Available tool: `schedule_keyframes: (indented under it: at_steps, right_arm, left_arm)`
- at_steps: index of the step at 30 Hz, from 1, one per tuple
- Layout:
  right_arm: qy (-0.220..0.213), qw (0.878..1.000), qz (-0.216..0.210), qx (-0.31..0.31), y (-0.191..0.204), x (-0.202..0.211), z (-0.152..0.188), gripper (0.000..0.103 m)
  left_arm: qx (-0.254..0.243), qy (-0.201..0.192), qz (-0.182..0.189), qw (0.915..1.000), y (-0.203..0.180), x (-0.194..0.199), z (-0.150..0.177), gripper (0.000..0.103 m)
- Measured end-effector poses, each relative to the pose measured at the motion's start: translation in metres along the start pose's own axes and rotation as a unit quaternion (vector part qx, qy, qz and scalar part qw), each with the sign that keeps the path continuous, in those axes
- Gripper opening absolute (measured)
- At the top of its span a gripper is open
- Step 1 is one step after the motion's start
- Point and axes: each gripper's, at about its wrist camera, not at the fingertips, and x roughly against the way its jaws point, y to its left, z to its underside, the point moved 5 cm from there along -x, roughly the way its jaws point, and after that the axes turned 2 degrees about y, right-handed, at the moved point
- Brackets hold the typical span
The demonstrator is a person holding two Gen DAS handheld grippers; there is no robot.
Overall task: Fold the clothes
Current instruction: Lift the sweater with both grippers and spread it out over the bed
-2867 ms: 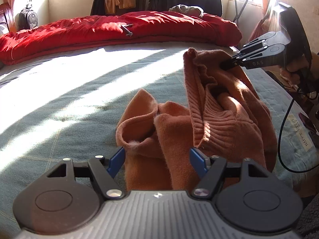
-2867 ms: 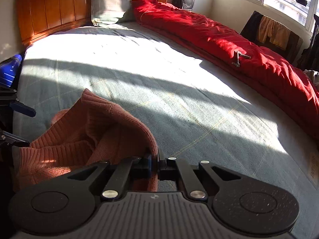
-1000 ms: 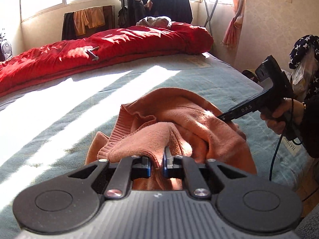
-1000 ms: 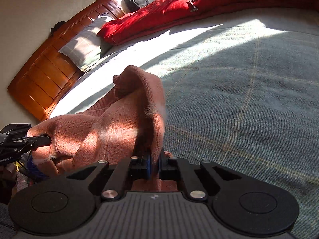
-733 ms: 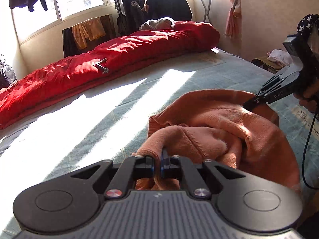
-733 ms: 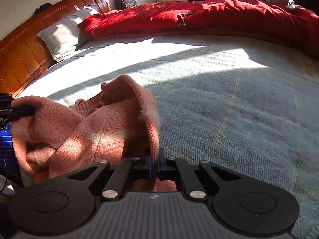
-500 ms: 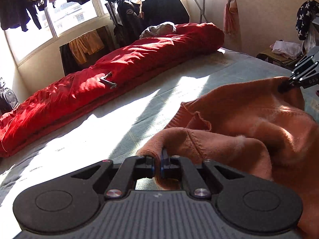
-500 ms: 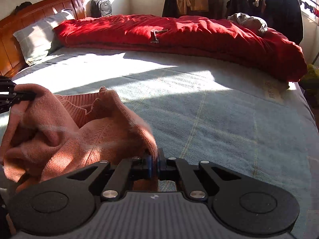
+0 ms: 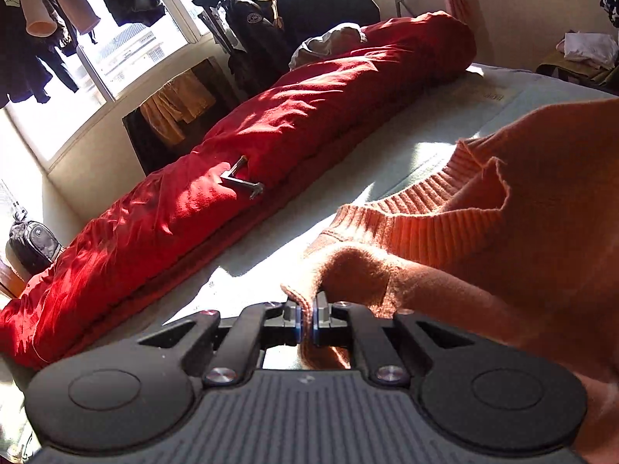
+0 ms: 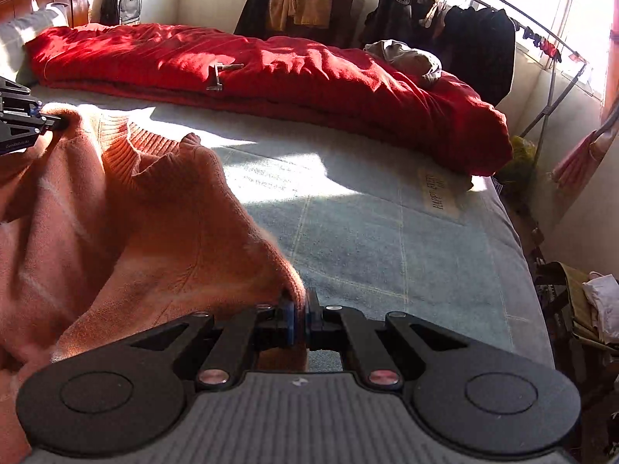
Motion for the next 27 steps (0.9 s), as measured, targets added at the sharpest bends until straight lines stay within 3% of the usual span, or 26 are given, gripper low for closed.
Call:
schedule_keyframes:
  at_steps: [7, 11, 14, 17, 22, 24, 27]
  right_arm:
    - [0.009, 0.998, 0.044, -0.043, -0.026, -0.043, -0.022, 0.005]
    - [0.037, 0.997, 0.047, -0.055, -0.02, -0.085, -0.015, 0.005]
    - [0.055, 0.995, 0.056, -0.055, -0.012, -0.112, -0.007, 0.005]
    - [0.067, 0.994, 0.05, -0.065, -0.007, -0.127, 0.001, 0.007]
    - [0.065, 0.996, 0.038, -0.045, -0.009, -0.115, 0.01, 0.03]
    - [0.058, 0.997, 0.023, -0.049, -0.015, -0.099, 0.013, 0.055]
    - [0.055, 0.997, -0.008, -0.052, -0.019, -0.076, 0.021, 0.074]
  left_arm:
    - [0.009, 0.04, -0.007, 0.9991, -0.006, -0.044, 0.002, 0.004]
    - [-0.011, 0.054, -0.025, 0.9981, -0.021, -0.062, 0.018, 0.004]
    - [-0.005, 0.09, -0.021, 0.9957, -0.029, -0.079, 0.03, 0.013]
    - [-0.013, 0.098, -0.027, 0.9948, -0.032, -0.078, 0.04, 0.014]
    - [-0.011, 0.088, -0.017, 0.9959, -0.026, -0.059, 0.049, 0.019]
    - [0.001, 0.082, -0.007, 0.9966, -0.02, -0.045, 0.053, 0.023]
    - [0.02, 0.074, 0.014, 0.9969, -0.015, -0.02, 0.064, 0.025]
